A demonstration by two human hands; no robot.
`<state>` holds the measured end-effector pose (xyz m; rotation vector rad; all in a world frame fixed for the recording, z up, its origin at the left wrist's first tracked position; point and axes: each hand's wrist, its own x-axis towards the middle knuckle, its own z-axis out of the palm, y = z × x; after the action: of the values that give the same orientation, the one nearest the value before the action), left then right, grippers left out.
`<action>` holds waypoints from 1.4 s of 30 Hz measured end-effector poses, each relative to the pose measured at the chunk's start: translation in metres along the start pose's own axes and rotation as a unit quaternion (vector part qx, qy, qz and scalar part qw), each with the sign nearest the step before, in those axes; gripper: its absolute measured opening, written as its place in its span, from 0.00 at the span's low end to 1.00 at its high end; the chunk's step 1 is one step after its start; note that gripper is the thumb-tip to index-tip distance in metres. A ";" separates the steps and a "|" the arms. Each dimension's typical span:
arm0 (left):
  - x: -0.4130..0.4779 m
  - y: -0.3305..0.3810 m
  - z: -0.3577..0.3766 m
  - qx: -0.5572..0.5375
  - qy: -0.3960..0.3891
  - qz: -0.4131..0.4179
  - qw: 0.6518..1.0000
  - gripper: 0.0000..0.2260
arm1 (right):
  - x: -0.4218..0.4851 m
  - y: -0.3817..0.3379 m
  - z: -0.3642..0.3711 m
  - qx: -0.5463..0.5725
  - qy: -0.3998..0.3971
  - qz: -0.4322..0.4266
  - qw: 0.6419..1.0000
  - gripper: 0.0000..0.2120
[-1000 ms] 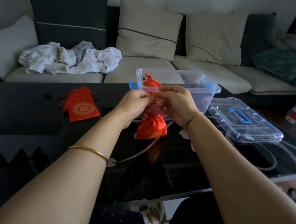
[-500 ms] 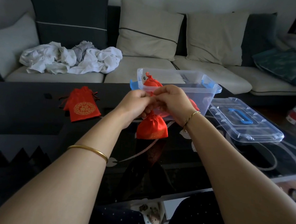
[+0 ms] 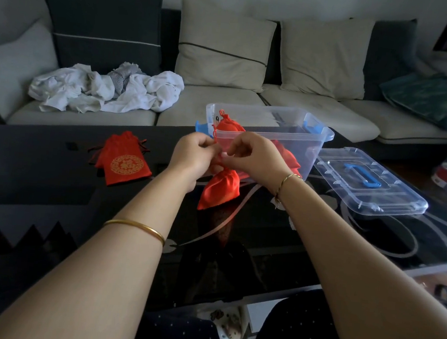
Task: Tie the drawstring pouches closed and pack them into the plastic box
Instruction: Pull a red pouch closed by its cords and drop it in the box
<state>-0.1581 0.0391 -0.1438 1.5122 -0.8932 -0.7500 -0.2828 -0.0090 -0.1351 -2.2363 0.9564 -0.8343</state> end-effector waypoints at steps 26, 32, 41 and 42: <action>-0.001 0.010 -0.007 -0.041 0.069 -0.013 0.997 0.09 | 0.001 -0.007 0.013 -0.090 0.027 -0.094 0.991 0.04; -0.002 0.010 -0.006 0.217 0.109 0.140 0.960 0.11 | 0.002 -0.004 0.015 -0.052 0.026 -0.017 0.998 0.07; -0.012 0.013 0.001 0.292 0.017 0.201 0.935 0.04 | 0.003 0.007 0.007 0.115 0.075 0.126 0.983 0.08; -0.011 0.011 0.003 0.304 0.023 0.204 0.930 0.02 | 0.003 0.006 0.007 0.136 0.071 0.139 0.978 0.08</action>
<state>-0.1674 0.0471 -0.1335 1.7747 -1.4336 -0.1243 -0.2787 -0.0129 -0.1434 -1.7807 1.1178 -0.9418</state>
